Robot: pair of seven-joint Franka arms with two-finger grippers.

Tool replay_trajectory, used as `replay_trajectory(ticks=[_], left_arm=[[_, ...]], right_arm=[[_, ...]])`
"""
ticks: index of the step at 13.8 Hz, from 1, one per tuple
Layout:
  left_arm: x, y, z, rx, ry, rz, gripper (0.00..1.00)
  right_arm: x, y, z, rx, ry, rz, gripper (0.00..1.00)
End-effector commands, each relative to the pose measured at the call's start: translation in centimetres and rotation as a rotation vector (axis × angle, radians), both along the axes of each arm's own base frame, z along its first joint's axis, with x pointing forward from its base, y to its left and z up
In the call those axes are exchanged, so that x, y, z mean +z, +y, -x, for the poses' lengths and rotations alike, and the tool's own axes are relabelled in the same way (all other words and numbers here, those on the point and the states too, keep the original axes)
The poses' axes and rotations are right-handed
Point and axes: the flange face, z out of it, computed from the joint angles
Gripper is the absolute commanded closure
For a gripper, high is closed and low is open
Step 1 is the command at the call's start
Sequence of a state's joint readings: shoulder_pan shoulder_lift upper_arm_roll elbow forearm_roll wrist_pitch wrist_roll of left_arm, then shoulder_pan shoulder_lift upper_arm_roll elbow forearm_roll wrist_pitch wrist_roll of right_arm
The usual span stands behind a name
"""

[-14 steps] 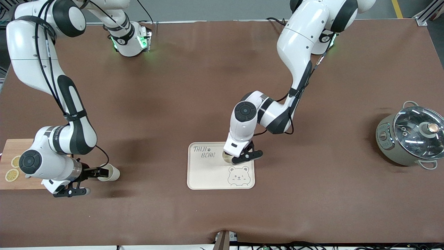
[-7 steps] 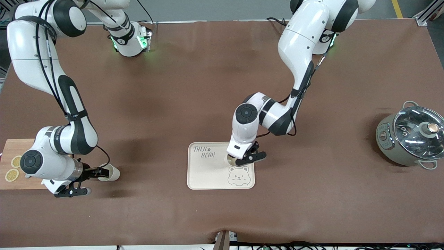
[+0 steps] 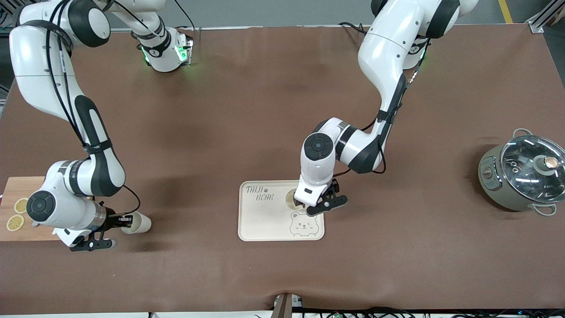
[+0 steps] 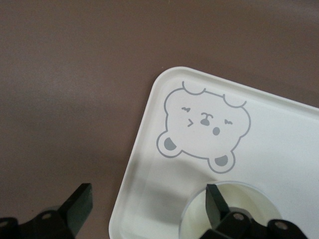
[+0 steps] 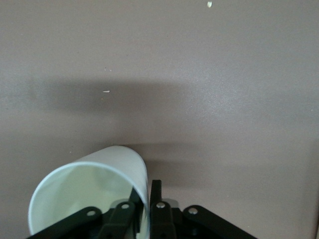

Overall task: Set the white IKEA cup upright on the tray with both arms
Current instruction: 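Lower the cup upright onto the tray and open the left gripper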

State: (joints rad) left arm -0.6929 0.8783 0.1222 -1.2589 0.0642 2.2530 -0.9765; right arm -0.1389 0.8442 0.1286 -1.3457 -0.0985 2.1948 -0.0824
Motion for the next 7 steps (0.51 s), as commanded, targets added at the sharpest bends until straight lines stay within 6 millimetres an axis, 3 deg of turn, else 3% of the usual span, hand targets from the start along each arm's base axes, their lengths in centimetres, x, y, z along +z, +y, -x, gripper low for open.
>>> replay_trajectory(ticks=[1, 3, 5, 7], left_arm=[[1.0, -0.2, 0.3, 0.001, -0.008, -0.028, 0.0], [2.1, -0.2, 0.6, 0.005, -0.003, -0.038, 0.0], [2.5, -2.1, 2.1, -0.002, 0.003, -0.04, 0.0], [2.8, -2.5, 2.3, 0.053, -0.005, -0.025, 0.0]], right_arm=[[0.4, 0.0, -0.3, -0.01, -0.006, 0.0, 1.0], [0.8, 0.5, -0.4, -0.022, -0.008, -0.003, 1.0], [2.2, 2.8, -0.4, -0.051, 0.007, -0.018, 1.0], [4.7, 6.3, -0.7, -0.148, 0.044, -0.041, 1.0]])
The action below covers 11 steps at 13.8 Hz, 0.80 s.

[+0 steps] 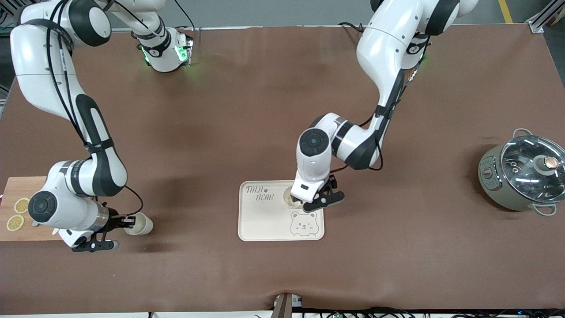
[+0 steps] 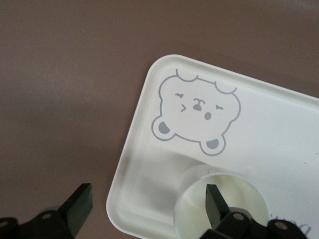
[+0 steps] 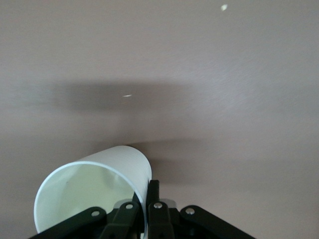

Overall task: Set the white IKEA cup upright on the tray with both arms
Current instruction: 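Lower the cup upright onto the tray and open the left gripper, then withdraw the left gripper while the right gripper carries its cup to the tray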

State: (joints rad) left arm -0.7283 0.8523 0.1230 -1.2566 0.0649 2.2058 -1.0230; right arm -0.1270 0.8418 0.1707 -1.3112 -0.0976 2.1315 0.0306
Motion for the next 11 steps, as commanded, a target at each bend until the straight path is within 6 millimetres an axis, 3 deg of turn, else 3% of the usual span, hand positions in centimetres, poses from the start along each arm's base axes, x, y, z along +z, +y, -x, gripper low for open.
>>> replay_trajectory(ticks=[1, 2, 3, 4, 5, 7, 9, 11], left_arm=[[1.4, -0.6, 0.7, 0.042, -0.018, -0.017, 0.0], [2.7, -0.6, 0.6, 0.043, -0.027, -0.004, 0.0], [5.9, -0.4, 0.4, 0.041, -0.053, 0.021, 0.0], [7.7, 0.4, 0.0, 0.043, -0.056, 0.025, 0.0], [9.7, 2.4, -0.8, 0.03, -0.036, 0.004, 0.0], [14.4, 8.3, -2.9, -0.018, 0.007, -0.005, 0.0], [19.6, 15.9, -5.7, -0.06, -0.011, 0.054, 0.0], [21.5, 24.4, -7.5, -0.159, 0.035, 0.031, 0.0]], right_arm=[[4.7, 5.1, -0.5, -0.123, 0.031, -0.023, 1.0], [5.7, 7.0, -0.6, -0.17, 0.039, -0.029, 1.0], [6.3, 8.9, -0.5, -0.2, 0.042, -0.029, 1.0], [6.7, 11.0, -0.3, -0.222, 0.043, -0.028, 1.0], [6.8, 13.3, 0.0, -0.261, 0.046, -0.027, 1.0], [7.4, 18.8, 0.9, -0.335, 0.035, -0.026, 1.0], [8.9, 24.4, 1.7, -0.408, 0.006, -0.039, 1.0], [9.1, 28.3, 2.8, -0.442, -0.007, -0.05, 1.0]])
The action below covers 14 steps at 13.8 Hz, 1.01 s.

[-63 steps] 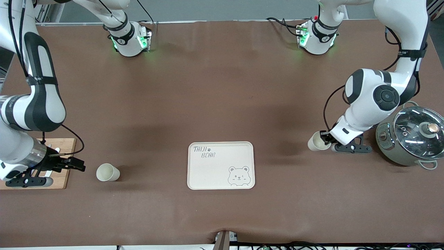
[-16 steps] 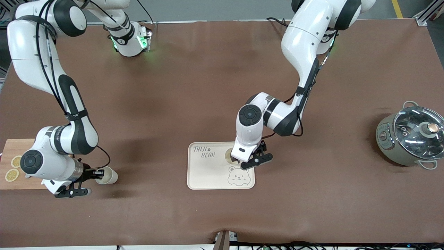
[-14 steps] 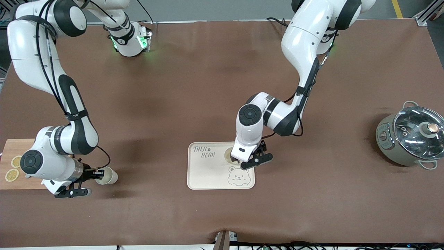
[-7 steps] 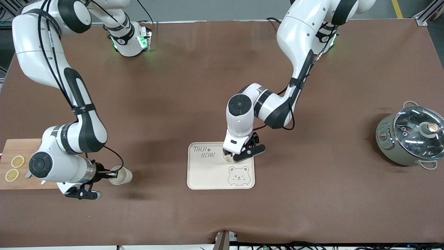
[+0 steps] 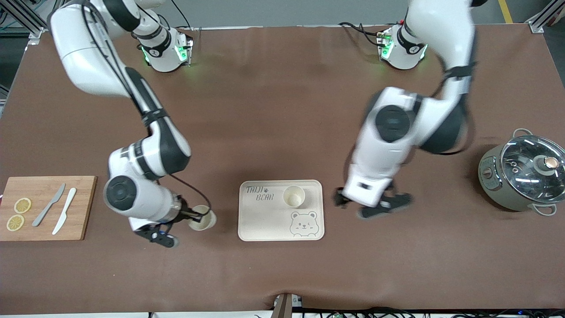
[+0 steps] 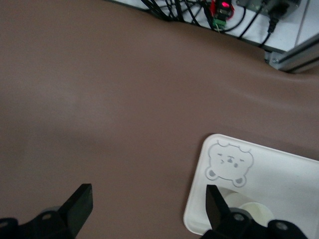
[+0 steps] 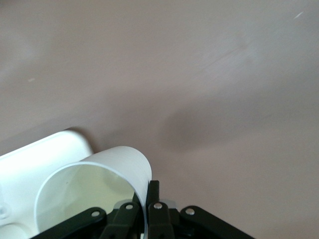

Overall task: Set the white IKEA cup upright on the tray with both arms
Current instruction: 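Withdraw the left gripper while the right gripper carries its cup to the tray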

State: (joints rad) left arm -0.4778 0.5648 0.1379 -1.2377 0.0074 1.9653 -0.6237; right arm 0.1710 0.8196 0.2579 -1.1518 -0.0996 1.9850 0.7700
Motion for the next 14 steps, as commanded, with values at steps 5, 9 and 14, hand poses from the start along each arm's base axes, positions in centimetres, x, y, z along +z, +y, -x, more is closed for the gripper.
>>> replay_trajectory(ticks=[5, 9, 14], left_arm=[[5.6, 23.1, -1.0, -0.256, 0.086, 0.097, 0.0], [11.9, 24.9, 4.1, -0.277, 0.151, 0.143, 0.0], [19.0, 25.9, 9.2, -0.387, 0.098, 0.112, 0.0]], right_arm=[[-0.1, 6.5, 1.7, -0.06, -0.045, -0.012, 1.0], [-2.7, 10.2, 2.9, -0.056, -0.061, -0.034, 1.0], [-6.0, 11.7, 3.8, -0.046, -0.07, -0.048, 1.0]])
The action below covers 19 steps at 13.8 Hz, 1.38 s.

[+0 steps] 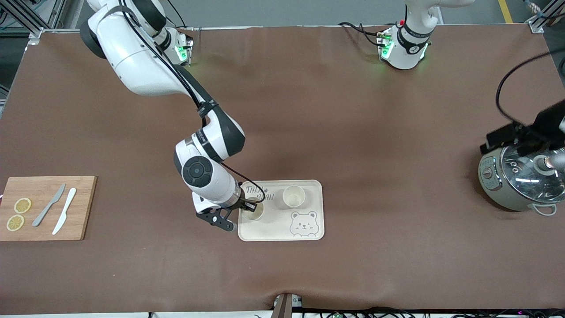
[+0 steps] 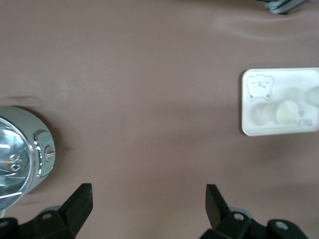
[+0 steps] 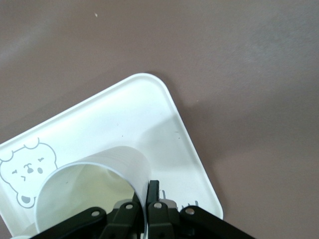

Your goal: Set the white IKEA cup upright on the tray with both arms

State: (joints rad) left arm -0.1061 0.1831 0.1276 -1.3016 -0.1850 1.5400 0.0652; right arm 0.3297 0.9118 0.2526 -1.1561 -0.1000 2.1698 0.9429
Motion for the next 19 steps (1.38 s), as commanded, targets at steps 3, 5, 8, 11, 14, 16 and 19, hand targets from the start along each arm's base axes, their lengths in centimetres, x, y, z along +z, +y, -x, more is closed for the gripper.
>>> replay_trajectory(ticks=[3, 5, 8, 11, 14, 16, 19], left_arm=[[0.7, 1.6, 1.4, -0.08, -0.028, -0.15, 0.0], [0.3, 1.8, 1.1, -0.109, -0.041, -0.156, 0.0], [-2.1, 2.2, 3.1, -0.107, -0.058, -0.145, 0.0], [-3.4, 2.4, 4.4, -0.101, -0.075, -0.134, 0.0], [-3.7, 2.5, 4.3, -0.102, -0.066, -0.13, 0.0], [-2.8, 2.7, 4.3, -0.095, -0.083, -0.127, 0.0], [-1.0, 2.6, 4.5, -0.101, -0.093, -0.128, 0.0]], right_arm=[[-1.0, 0.4, 0.3, -0.006, -0.026, 0.014, 1.0], [-1.4, 0.6, 0.4, -0.003, -0.027, 0.014, 1.0], [-1.4, 0.8, 0.5, 0.003, -0.038, 0.015, 1.0], [-1.8, 0.8, 0.7, 0.017, -0.043, 0.035, 1.0], [-2.0, 1.4, 1.1, 0.045, -0.058, 0.06, 1.0], [-2.0, 1.4, 1.1, 0.044, -0.059, 0.059, 1.0], [-1.7, 1.5, 1.1, 0.038, -0.058, 0.053, 0.01]])
